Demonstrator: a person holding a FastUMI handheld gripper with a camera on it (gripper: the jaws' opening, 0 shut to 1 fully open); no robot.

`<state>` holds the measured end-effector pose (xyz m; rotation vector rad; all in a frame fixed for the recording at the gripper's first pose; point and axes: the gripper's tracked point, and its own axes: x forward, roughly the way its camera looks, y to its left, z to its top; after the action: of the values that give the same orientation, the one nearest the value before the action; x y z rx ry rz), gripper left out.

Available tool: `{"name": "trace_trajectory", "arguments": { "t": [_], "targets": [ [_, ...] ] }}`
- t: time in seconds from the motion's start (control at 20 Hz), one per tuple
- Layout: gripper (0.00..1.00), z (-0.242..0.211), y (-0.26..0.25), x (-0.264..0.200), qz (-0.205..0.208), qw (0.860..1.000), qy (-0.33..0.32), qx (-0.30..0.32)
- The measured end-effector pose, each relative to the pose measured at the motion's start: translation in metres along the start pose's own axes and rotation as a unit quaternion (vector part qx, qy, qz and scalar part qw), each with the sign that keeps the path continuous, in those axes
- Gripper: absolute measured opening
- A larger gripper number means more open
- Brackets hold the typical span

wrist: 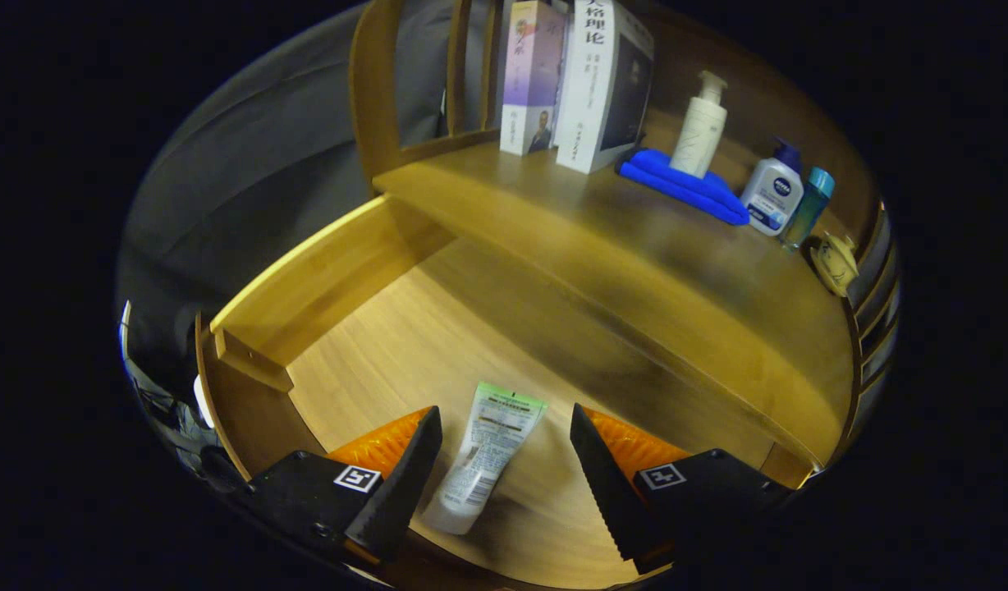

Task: Pull open the drawer, take out the items inside it, and place them on the countertop above the cabinet.

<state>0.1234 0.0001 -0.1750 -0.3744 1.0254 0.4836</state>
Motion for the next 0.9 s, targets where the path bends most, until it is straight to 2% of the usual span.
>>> {"name": "trace_trajectory", "arguments": {
  "t": [0.35, 0.4, 0.5, 0.55, 0.7, 0.8, 0.85, 0.9],
  "targets": [
    [0.96, -0.028, 0.003, 0.025, 0.029, 0.997, 0.064, -0.018],
    [0.92, -0.03, 0.001, 0.028, 0.028, 0.997, 0.069, -0.02],
    [0.76, -0.031, 0.003, 0.029, 0.03, 0.997, 0.069, -0.019],
    [0.76, -0.028, 0.004, 0.032, 0.033, 0.997, 0.068, -0.018],
    [0.41, -0.028, 0.003, 0.028, 0.03, 0.997, 0.066, -0.02],
    [0.28, -0.026, 0.003, 0.029, 0.024, 0.998, 0.055, -0.021],
    [0.28, -0.02, 0.003, 0.029, 0.019, 0.999, 0.047, -0.019],
    [0.15, -0.022, 0.001, 0.026, 0.019, 0.998, 0.047, -0.026]
  ]
}}
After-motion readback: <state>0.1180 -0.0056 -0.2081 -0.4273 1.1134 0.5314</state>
